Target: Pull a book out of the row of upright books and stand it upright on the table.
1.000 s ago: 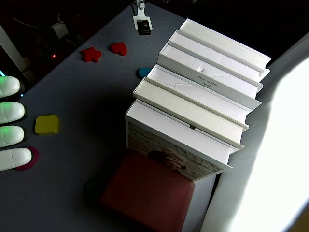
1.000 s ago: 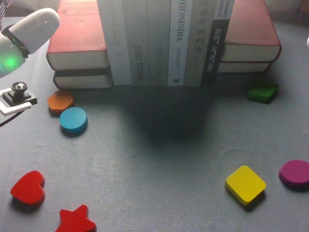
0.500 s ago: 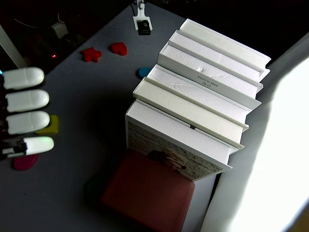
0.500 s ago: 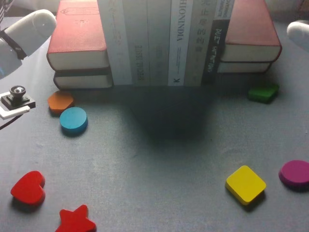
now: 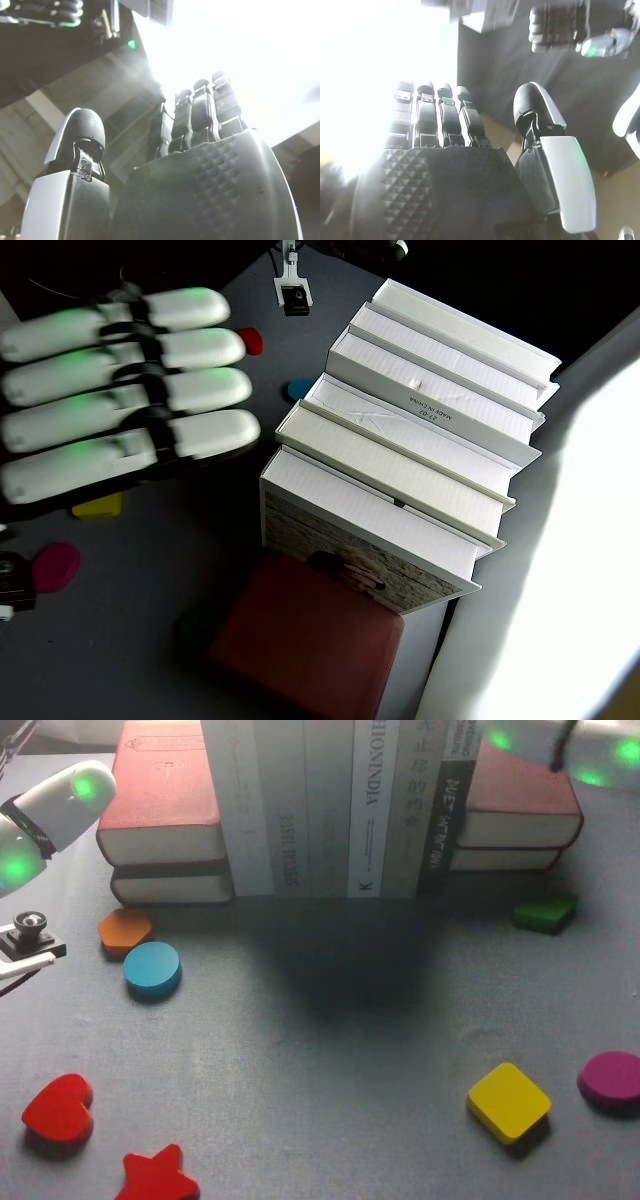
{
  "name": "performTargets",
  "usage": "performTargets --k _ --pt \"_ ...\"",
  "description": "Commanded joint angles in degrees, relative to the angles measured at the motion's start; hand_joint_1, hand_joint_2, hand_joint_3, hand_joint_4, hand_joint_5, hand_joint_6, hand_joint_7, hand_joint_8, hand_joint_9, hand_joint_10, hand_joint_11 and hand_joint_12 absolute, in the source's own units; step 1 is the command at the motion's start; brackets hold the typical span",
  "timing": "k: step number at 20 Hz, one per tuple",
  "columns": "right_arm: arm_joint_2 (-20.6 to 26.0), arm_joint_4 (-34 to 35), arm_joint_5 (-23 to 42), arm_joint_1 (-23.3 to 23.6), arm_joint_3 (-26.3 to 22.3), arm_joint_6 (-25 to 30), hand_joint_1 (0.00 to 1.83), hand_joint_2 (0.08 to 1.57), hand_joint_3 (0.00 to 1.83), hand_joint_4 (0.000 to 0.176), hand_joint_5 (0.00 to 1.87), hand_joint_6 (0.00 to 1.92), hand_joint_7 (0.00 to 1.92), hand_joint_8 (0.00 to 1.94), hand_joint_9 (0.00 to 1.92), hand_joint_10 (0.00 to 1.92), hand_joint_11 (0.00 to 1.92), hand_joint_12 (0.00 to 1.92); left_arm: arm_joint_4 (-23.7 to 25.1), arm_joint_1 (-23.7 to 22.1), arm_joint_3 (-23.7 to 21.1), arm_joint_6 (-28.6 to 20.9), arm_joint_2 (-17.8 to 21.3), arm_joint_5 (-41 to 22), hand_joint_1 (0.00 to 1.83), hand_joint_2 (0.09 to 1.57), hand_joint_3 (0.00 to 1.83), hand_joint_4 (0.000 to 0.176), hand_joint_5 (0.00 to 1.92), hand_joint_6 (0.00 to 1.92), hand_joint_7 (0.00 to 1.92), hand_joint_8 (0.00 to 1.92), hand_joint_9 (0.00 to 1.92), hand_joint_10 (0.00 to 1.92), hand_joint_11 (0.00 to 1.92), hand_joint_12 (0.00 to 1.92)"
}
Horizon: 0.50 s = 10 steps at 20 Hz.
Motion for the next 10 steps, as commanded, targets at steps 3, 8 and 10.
performTargets --k 3,8,10 --pt "-1.75 0.49 0.01 3.01 1.66 -0.96 0.15 1.38 0.01 0.024 0.13 0.03 0.0 0.0 0.0 0.0 0.0 0.0 -1.03 -0.14 0.35 -0.36 -0.18 -6.66 0.35 1.36 0.0 0.039 0.15 0.0 0.0 0.0 0.0 0.0 0.01 0.01" --pt "-4.69 -0.03 -6.34 5.94 3.86 -3.79 0.04 1.38 0.0 0.0 0.24 0.05 0.0 0.0 0.0 0.0 0.0 0.0 -0.96 -0.11 0.42 -0.36 -0.38 -6.71 0.3 1.38 0.01 0.031 0.16 0.0 0.0 0.0 0.0 0.0 0.02 0.03" --pt "-5.97 -0.32 -8.0 6.46 4.87 -3.79 0.04 1.37 0.0 0.0 0.3 0.07 0.0 0.0 0.0 0.0 0.0 0.0 -1.0 -0.11 0.56 -0.53 -0.59 -6.72 0.29 1.38 0.0 0.029 0.17 0.01 0.0 0.0 0.0 0.0 0.02 0.04"
